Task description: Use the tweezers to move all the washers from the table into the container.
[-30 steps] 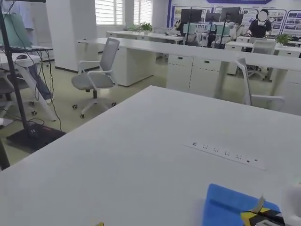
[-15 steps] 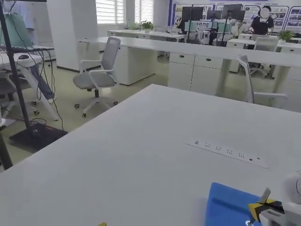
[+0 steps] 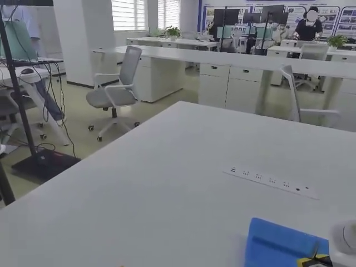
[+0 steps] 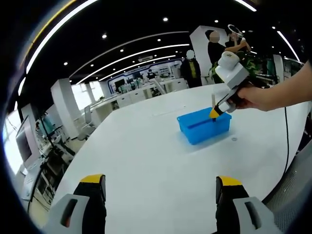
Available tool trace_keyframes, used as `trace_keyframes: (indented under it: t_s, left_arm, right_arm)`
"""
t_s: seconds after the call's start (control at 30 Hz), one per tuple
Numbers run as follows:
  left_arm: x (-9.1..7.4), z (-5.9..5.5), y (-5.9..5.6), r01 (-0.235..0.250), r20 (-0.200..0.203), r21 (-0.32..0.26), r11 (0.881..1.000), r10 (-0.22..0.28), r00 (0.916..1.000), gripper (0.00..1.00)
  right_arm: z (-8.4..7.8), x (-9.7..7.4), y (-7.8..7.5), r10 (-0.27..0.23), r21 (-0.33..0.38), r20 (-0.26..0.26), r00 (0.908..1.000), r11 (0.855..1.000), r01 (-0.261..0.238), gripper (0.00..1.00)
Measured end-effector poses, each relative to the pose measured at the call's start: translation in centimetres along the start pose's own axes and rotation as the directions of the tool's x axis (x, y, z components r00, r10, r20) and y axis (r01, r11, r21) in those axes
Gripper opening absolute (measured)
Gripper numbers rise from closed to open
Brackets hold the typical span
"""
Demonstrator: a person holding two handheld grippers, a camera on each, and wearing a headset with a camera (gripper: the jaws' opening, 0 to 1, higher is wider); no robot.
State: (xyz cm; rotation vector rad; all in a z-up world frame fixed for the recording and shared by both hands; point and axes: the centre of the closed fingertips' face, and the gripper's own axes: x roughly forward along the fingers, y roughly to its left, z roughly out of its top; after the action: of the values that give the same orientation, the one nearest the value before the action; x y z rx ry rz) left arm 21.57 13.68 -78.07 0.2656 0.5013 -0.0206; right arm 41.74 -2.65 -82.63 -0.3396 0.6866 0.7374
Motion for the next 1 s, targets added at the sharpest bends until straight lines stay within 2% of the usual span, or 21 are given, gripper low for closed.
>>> trace_keyframes:
  t_s: [0.2, 0.7, 1.0]
  left_arm:
    - [0.1, -0.1, 0.0, 0.0, -0.003, 0.001, 1.0, 0.0, 1.0, 0.95]
    - [0.1, -0.3, -0.2, 0.008, -0.009, 0.009, 1.0, -0.008, 0.9999, 0.95]
    - [0.1, -0.3, -0.2, 0.007, -0.011, 0.011, 1.0, -0.007, 0.9999, 0.94]
  right_arm:
    - [-0.6, 0.3, 0.1, 0.004, -0.002, -0.018, 0.9998, 1.0, -0.004, 0.02]
    - [-0.6, 0.0, 0.1, -0.003, -0.004, -0.02, 0.9998, 1.0, 0.003, 0.04]
    - [0.8, -1.7, 0.1, 0.008, -0.002, 0.045, 0.9989, 1.0, -0.008, 0.03]
